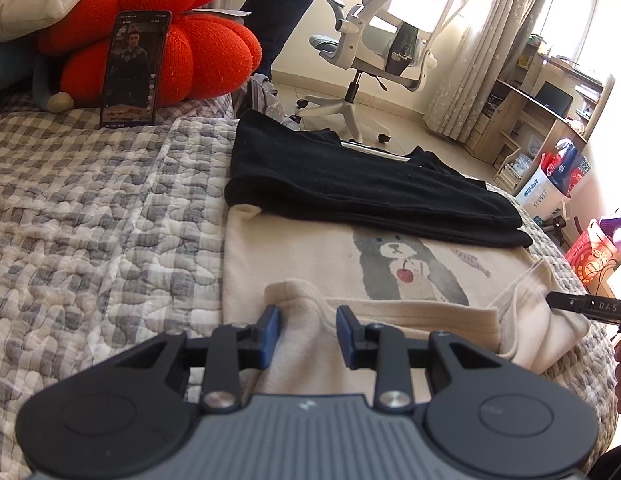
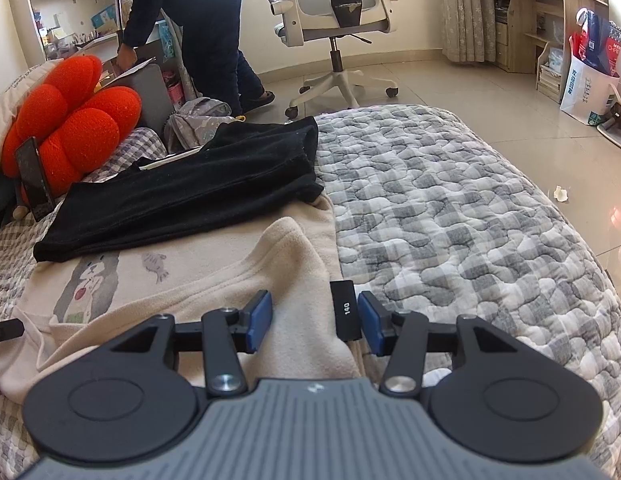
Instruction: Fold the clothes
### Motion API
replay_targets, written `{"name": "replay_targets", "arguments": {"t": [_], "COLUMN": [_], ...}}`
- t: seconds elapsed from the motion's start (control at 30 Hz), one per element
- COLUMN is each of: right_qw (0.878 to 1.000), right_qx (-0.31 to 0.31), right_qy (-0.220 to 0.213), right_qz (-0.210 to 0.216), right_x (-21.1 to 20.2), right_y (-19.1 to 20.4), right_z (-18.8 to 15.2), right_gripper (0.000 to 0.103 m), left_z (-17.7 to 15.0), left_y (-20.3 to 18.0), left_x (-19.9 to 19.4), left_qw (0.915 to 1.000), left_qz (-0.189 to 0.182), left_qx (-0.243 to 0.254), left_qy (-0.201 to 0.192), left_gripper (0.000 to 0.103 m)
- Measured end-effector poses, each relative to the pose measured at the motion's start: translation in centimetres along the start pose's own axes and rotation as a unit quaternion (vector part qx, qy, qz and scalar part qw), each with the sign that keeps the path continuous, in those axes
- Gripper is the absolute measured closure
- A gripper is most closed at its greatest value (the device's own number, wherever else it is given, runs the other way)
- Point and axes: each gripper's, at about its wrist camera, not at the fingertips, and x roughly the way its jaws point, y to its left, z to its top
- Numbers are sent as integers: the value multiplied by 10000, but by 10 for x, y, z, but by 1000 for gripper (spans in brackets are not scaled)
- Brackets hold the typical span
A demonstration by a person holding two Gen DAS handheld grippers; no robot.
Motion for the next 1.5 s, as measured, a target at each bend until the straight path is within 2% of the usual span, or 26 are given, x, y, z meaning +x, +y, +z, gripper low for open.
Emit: {"name": "replay_targets", "arguments": {"t": [0.47, 0.7, 0.87, 1.03, 1.27, 1.3, 1.4, 1.5], "right_qw": [9999, 9998, 9995, 9989, 9974, 9971, 9958, 9928], "right_qx": [-53, -19, -132, -332, -460, -494, -690, -882], "right_qy": [-128, -204, -271, -320, -520, -547, -563, -807], "right_qz": [-42, -34, 38, 52, 180, 210, 214, 67], "right_x": [-3, -5, -4, -2, 2, 4, 9, 2], "right_y": [1, -1, 1, 2, 2, 3, 9, 13], "right_z": [-1, 0, 0, -1, 2, 3, 4, 1], "right_gripper": [51, 51, 51, 51, 52, 54, 90, 93], "left_z": [-3, -5, -5, -4, -4, -4, -4, -2], "left_y": [6, 8, 8, 15, 15, 14, 9, 10], "left_x": [-2, -6, -6, 0, -1, 0, -2, -18], "left_qw": [9999, 9999, 9997, 9999, 9999, 9999, 9996, 9973], "left_qz": [90, 22, -61, -28, -17, -1, 110, 217], "left_qx": [-7, 51, 130, -26, -86, -98, -23, -60], "left_qy": [-80, -114, -189, -101, -118, -130, -240, -701], "left_gripper": [72, 72, 72, 72, 87, 91, 97, 98]}}
